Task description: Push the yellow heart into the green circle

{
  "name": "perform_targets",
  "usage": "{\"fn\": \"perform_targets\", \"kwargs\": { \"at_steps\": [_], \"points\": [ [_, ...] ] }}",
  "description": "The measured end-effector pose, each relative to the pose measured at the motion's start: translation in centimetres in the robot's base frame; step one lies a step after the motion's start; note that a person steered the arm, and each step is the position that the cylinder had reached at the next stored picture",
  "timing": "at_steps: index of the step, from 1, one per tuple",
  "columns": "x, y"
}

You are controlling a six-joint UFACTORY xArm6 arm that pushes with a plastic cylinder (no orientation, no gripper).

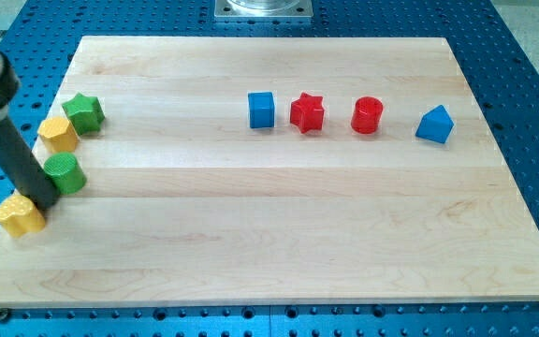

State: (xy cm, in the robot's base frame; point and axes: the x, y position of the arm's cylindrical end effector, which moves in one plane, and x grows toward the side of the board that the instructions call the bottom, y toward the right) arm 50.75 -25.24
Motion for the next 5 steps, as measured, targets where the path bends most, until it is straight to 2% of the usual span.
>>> {"fn": "perform_targets", "kwargs": {
  "at_steps": [1,2,3,4,5],
  "points": [
    [-4.5,-0.8],
    [-3.1,-5.2],
    [-2.6,-5.2],
    [1.4,-5.2],
    [8.4,-5.2]
  ]
}}
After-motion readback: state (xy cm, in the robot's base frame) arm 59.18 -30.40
